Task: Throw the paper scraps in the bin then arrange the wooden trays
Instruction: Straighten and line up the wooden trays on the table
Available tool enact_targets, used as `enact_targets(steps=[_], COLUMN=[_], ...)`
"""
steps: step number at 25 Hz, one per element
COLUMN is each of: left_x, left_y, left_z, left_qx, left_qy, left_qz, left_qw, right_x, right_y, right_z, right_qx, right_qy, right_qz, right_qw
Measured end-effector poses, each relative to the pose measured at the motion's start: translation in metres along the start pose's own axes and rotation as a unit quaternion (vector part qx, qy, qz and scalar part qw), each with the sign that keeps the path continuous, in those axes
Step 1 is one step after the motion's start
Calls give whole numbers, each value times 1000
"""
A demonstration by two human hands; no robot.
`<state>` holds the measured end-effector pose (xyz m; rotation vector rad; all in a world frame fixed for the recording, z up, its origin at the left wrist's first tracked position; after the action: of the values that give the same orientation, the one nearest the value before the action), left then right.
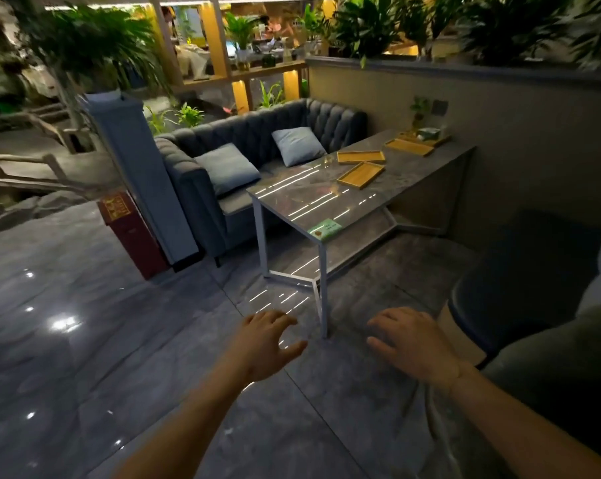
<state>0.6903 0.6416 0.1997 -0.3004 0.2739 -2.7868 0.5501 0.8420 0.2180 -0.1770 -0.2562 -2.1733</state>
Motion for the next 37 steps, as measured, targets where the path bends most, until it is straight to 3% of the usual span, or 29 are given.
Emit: enact_targets(steps=[13,27,37], left_x=[241,497,668], left_y=[35,45,2], left_z=[-61,-146,-200], left_qx=[-16,7,-1], left_qy=[29,118,104], left_qz=[-68,-152,-127], left_qw=[997,981,986], right_x=[177,353,477], right_y=[-109,-248,-403], right_z=[-48,-125,-140], right_qx=[-20,-47,-32], right_qy=[2,14,22], right_qz=[-50,-184,-139], right_qw=[999,982,990])
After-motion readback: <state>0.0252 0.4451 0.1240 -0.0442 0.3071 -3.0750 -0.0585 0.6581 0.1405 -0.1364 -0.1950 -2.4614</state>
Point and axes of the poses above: each hand's wrist, its own x-axis towards the middle knuckle, its own z-axis out of the back of the hand, y = z × x, the point moved 8 cm from there along x, towards the middle knuckle, and after that the axes turned 10 degrees about -y, right-handed, at the moved point
